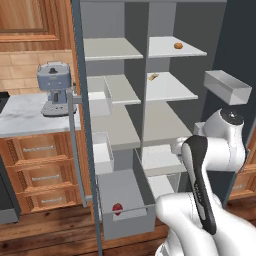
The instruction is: Take the pear and tangerine from the fridge shelf and place them in the freezer drawer to begin freezing them.
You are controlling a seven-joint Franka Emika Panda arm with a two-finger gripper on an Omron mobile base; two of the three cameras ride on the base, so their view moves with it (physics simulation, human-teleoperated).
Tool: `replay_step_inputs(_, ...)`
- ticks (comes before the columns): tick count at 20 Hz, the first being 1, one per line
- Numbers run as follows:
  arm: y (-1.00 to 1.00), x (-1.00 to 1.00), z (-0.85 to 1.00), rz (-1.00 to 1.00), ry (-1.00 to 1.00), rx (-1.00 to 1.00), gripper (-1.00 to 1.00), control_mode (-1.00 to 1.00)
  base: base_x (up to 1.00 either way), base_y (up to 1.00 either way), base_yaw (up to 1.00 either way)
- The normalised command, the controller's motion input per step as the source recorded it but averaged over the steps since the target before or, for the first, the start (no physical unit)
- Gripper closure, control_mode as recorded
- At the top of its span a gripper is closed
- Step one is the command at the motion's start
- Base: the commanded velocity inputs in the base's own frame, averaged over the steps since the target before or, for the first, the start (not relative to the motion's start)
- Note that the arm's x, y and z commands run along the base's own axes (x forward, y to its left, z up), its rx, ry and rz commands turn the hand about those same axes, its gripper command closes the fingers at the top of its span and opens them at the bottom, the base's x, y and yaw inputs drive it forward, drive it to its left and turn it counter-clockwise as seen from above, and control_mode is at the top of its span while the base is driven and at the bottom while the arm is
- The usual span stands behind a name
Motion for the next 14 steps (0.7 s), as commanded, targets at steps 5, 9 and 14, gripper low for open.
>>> replay_step_inputs(5, -0.22, 0.0, -0.07, 0.0, 0.01, 0.03, -1.0, 1.0, 0.0, -0.16, 0.0)
replay_step_inputs(9, 0.0, 0.0, 0.0, 0.0, 0.0, 0.0, -1.0, 1.0, 0.03, -0.67, 0.0)
replay_step_inputs(14, 0.0, 0.0, 0.0, 0.0, 0.0, 0.0, -1.0, 1.0, 0.53, -0.16, 0.04)
